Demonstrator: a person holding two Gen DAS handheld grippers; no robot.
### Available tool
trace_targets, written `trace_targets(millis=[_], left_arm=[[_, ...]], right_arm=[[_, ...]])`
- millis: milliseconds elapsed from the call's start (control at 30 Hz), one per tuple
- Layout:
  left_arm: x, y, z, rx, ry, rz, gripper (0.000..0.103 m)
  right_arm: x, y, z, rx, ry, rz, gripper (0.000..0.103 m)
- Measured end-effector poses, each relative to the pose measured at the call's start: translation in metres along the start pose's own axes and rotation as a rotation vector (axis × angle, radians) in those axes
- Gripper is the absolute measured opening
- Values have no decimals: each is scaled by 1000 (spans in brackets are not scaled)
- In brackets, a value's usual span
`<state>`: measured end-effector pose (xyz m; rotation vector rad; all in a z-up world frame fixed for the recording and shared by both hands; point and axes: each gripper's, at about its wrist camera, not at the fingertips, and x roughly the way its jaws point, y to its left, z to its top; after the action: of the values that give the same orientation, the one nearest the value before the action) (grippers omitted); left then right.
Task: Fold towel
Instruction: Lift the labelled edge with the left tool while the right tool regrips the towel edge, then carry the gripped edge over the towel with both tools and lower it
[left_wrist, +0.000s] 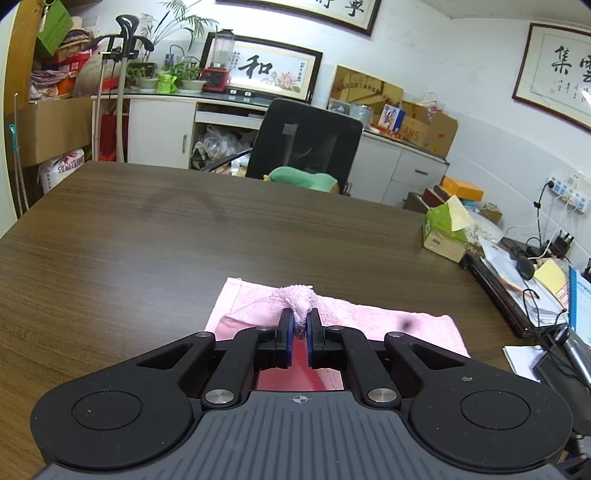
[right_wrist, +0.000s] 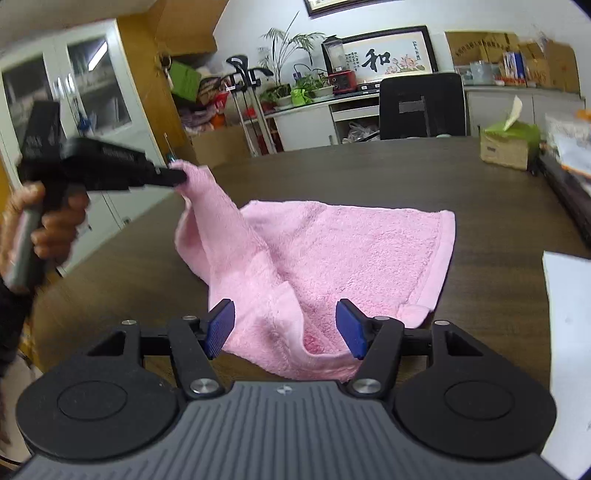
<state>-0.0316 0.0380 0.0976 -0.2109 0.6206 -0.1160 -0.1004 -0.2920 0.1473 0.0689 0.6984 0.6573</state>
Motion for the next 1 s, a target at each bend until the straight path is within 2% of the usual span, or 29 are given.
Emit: trace_targets(millis=[100,133,167,200,233,467,733,933,1000], left_arm=[[-3,1,0,-3,-4,2,6],[-3,1,-1,-8,-2,2,6],[-4,2,0,-12,-1,2,6],[-4,4,0,-18,0,3,6],[-4,5,0,-24,0,5,6],[-2,14,9,-66,-1,13,7],[40,20,45,-147,47,51,7],[82,23,53,-136,112,99,8],[96,24,51,-131,137,119,8]], right_arm=[[15,16,-2,-88,41,-56,45],[18,19,-2,-103,50,-63,34],[21,21,-2,-109,60,-62,18],[22,24,-3,-112,54,-68,10],[19,25,-3,-115,24,-78,7],[-8,9,13,-13,-128,-90,2],[25,-37,55,91,-159,-182,2],[50,-71,87,169,-182,-250,2],[59,-97,82,195,-141,-262,2]])
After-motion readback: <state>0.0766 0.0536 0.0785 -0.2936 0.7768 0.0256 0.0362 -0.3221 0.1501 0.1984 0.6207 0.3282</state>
